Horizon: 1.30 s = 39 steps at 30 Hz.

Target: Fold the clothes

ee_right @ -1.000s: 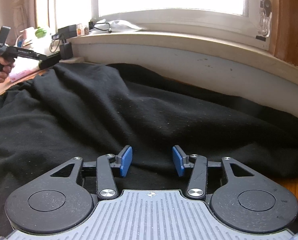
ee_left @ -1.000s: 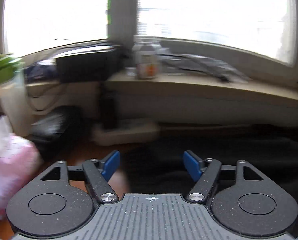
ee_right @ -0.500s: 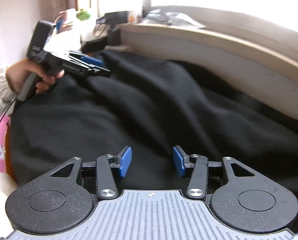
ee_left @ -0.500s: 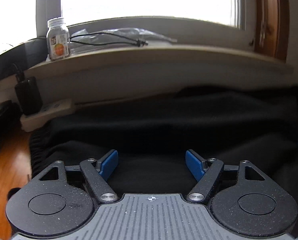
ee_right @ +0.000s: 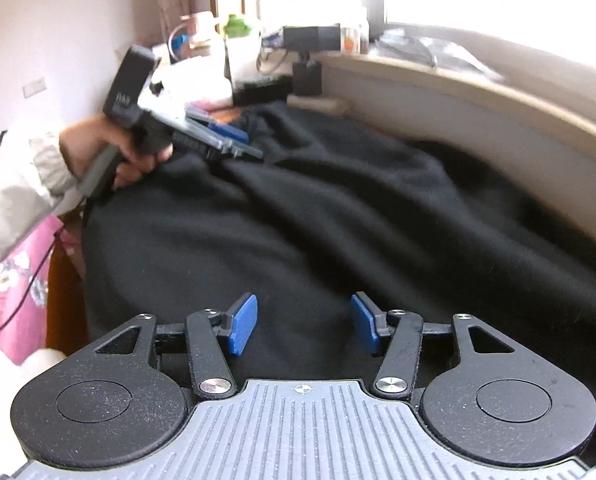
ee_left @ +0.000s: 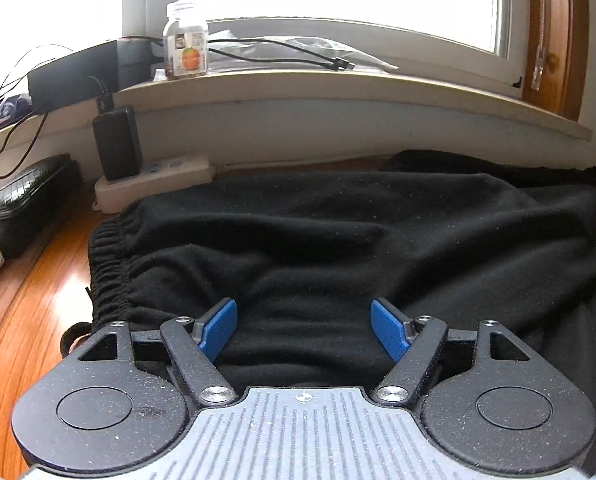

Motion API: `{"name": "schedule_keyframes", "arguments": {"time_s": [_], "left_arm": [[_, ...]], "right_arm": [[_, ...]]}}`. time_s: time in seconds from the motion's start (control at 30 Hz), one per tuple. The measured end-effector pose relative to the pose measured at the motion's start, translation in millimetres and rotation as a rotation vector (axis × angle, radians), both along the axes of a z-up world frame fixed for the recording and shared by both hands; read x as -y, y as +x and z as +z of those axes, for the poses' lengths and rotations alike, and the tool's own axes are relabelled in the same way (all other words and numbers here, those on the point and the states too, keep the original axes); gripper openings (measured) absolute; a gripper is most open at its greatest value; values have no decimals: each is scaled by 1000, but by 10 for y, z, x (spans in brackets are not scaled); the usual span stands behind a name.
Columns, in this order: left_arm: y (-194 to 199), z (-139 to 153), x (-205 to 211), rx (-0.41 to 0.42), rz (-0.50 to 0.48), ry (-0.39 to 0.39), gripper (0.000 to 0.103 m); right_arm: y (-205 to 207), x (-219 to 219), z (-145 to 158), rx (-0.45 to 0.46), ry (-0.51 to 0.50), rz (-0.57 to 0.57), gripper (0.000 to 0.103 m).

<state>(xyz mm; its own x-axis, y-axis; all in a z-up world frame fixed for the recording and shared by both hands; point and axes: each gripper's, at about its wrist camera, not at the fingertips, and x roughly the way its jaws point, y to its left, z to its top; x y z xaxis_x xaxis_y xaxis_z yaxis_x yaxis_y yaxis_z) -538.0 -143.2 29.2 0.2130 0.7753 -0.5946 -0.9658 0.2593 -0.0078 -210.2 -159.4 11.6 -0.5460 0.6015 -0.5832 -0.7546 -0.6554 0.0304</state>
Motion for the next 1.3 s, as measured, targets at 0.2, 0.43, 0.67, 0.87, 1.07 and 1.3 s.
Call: {"name": "schedule_keyframes", "arguments": {"time_s": [0.2,0.43,0.67,0.87,1.07,1.3], "left_arm": [[-54,12,-27,49,-1,1,78],[-64,20,-16,70,3,4,78],[-70,20,-13,82,7,8,78],[-129,45,27,122,31,38,78],[-188,54,41,152,47,49,78],[-183,51,39,148,51,44,79]], "right_arm": [[13,-578,267,21,69,-49,53],[-135,-1376,196,-27,35,-85,52],[-576,-1736,54,-24,3,-35,51],[-745,-1711,25,-9,-29,15,7],[-938,-1216,25,41,0,189,7],[-719,-1156,129,-8,3,175,24]]}}
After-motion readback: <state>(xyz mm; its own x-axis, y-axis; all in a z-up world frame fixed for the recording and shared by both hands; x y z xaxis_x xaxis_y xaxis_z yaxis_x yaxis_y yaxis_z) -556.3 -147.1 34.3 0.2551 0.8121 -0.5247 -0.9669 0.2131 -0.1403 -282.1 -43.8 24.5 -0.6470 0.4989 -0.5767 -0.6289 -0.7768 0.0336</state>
